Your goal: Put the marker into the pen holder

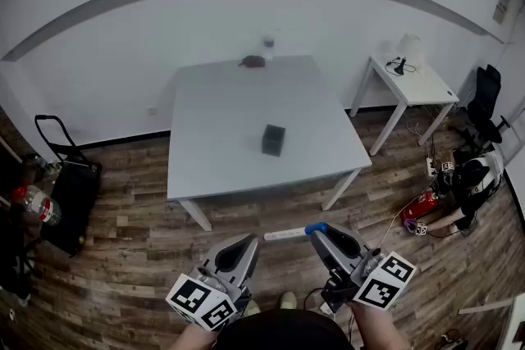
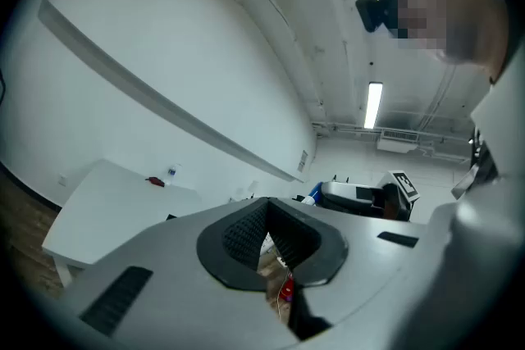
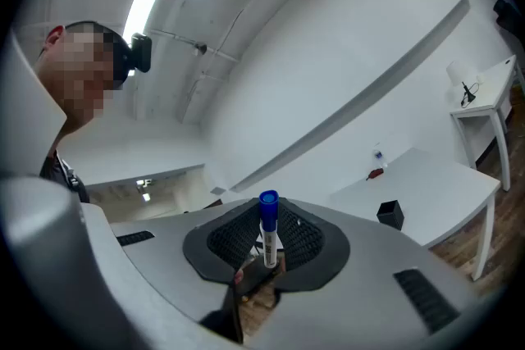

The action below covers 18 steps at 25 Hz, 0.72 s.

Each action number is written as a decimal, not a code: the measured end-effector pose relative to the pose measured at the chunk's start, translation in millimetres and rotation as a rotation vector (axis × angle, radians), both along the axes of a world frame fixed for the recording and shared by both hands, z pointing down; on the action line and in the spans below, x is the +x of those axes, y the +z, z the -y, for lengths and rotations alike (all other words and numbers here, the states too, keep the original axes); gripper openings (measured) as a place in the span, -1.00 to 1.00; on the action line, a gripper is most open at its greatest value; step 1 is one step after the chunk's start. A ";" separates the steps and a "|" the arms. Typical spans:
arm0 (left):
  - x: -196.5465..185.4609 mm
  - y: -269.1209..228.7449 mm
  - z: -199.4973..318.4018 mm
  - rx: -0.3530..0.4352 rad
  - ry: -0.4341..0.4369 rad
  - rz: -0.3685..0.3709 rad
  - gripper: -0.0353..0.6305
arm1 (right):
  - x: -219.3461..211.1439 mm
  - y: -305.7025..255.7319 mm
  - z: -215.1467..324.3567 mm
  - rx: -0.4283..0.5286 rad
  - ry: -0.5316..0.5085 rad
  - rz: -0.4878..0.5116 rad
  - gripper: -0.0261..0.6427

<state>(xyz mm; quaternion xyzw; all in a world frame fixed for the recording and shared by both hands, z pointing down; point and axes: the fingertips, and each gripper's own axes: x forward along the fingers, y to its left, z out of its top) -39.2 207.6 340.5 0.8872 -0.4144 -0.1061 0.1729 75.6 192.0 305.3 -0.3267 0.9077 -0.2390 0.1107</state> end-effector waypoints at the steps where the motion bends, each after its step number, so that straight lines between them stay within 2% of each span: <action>1: -3.1 0.6 -0.4 -0.001 -0.001 -0.001 -0.88 | -2.8 0.3 -0.3 0.000 0.001 -0.001 -0.71; 18: -44.3 10.8 -5.3 -0.011 0.032 -0.015 -0.88 | -46.2 5.0 -3.2 -0.008 0.029 -0.031 -0.71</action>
